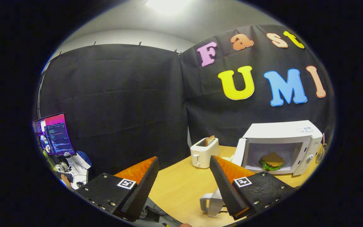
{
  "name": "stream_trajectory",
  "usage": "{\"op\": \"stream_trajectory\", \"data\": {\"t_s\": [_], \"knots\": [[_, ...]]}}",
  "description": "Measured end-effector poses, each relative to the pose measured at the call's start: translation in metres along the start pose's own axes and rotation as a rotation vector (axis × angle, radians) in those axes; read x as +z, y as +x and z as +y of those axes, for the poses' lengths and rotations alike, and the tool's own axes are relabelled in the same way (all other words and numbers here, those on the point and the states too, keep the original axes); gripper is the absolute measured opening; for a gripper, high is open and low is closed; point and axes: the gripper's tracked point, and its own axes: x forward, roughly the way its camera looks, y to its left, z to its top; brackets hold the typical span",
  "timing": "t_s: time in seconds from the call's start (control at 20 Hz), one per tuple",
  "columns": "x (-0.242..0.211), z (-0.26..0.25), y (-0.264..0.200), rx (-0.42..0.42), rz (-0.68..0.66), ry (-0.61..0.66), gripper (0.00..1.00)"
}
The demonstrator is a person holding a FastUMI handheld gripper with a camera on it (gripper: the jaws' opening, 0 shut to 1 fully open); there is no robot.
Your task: Open the microwave, put the food inside, and close the microwave door.
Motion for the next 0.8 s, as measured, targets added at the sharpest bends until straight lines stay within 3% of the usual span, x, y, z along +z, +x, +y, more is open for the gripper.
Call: {"op": "stream_trajectory", "data": {"t_s": [0.25,0.5,0.75,0.8], "knots": [[-0.047,0.024,0.012,0.069,0.093,0.013,0.97],[-0.099,0.021,0.026,0.045,0.201,0.043,0.93],[-0.147,0.006,0.035,-0.001,0.317,0.060,0.40],[-0.154,0.005,0.036,-0.001,0.334,0.057,0.40]]}}
